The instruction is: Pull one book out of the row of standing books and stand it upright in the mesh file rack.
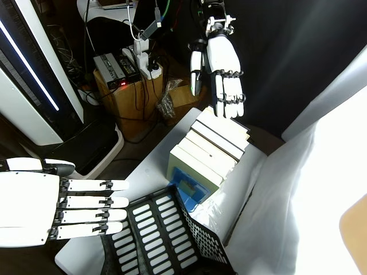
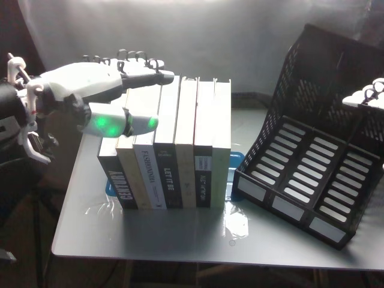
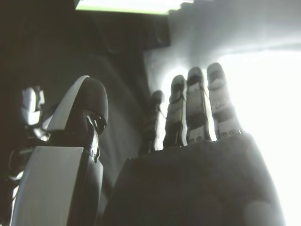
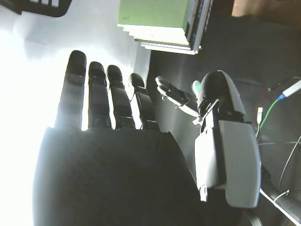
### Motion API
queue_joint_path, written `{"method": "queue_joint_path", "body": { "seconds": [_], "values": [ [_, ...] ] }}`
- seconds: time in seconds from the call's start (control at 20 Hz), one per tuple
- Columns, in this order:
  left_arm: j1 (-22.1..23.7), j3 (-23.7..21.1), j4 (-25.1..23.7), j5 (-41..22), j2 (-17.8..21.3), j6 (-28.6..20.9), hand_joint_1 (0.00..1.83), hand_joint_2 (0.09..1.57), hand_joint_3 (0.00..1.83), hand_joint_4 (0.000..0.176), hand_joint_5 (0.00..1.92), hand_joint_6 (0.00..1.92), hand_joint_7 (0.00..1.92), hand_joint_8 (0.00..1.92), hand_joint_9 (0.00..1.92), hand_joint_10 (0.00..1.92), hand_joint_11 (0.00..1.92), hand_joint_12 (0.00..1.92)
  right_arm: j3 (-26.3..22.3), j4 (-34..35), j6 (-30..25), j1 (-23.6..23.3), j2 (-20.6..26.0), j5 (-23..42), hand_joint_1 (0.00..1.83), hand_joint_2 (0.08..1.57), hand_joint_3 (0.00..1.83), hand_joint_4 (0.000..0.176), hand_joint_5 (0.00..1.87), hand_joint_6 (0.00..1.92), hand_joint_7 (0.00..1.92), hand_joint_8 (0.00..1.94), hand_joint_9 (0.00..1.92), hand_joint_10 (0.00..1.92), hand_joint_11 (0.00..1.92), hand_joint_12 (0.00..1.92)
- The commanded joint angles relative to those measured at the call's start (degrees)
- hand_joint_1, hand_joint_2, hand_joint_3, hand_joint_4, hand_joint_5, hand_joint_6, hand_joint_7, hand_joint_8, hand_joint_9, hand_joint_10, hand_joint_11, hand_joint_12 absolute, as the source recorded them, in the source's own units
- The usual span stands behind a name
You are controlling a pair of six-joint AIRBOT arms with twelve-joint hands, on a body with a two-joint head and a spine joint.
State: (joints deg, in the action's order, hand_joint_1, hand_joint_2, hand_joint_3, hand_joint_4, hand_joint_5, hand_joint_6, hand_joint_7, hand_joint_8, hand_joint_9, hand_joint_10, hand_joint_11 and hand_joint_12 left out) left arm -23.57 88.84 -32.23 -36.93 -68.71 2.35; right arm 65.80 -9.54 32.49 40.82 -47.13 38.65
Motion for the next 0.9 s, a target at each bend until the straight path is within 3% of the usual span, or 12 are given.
{"method": "queue_joint_path", "body": {
  "seconds": [0.0, 0.3, 0.55, 0.65, 0.85],
  "values": [
    [0.77, 0.66, 1.64, -4.0, 0.35, -0.21, 0.0, 1.32, 0.01, 0.046, 0.16, 0.03, 0.0, 0.0, 0.0, 0.0, 0.0, 0.0, 0.49, 1.53, -0.05, -0.59, 0.59, 5.53, 0.59, 1.3, 0.01, 0.0, 0.0, 0.0, 0.0, 0.0, 0.0, 0.0, 0.0, 0.0],
    [2.52, 3.11, -4.67, 0.71, -2.18, -0.21, 0.0, 1.24, 0.0, 0.091, 0.24, 0.05, 0.0, 0.0, 0.0, 0.0, 0.0, 0.0, 1.05, 1.52, -0.09, -0.58, -0.21, 4.69, 0.56, 1.31, 0.01, 0.0, 0.0, 0.0, 0.0, 0.0, 0.0, 0.0, 0.0, 0.0],
    [3.48, 5.53, -10.96, 4.18, -4.92, -0.21, 0.0, 1.16, 0.0, 0.097, 0.29, 0.02, 0.0, 0.0, 0.0, 0.0, 0.0, 0.0, 1.59, 1.52, -0.21, -0.58, -0.93, 4.09, 0.56, 1.31, 0.0, 0.0, 0.0, 0.0, 0.0, 0.0, 0.0, 0.0, 0.0, 0.0],
    [3.7, 6.35, -13.34, 5.32, -6.07, -0.21, 0.0, 1.15, 0.0, 0.116, 0.33, 0.04, 0.0, 0.0, 0.0, 0.0, 0.0, 0.0, 1.68, 1.51, -0.24, -0.58, -1.07, 3.83, 0.6, 1.31, 0.0, 0.0, 0.0, 0.0, 0.0, 0.0, 0.0, 0.0, 0.0, 0.0],
    [3.7, 7.43, -16.9, 6.97, -7.53, -0.21, 0.0, 1.13, 0.0, 0.108, 0.37, 0.05, 0.0, 0.0, 0.0, 0.0, 0.0, 0.0, 1.94, 1.49, -0.37, -0.58, -1.46, 3.6, 0.59, 1.31, 0.0, 0.0, 0.0, 0.0, 0.0, 0.0, 0.0, 0.0, 0.0, 0.0]
  ]
}}
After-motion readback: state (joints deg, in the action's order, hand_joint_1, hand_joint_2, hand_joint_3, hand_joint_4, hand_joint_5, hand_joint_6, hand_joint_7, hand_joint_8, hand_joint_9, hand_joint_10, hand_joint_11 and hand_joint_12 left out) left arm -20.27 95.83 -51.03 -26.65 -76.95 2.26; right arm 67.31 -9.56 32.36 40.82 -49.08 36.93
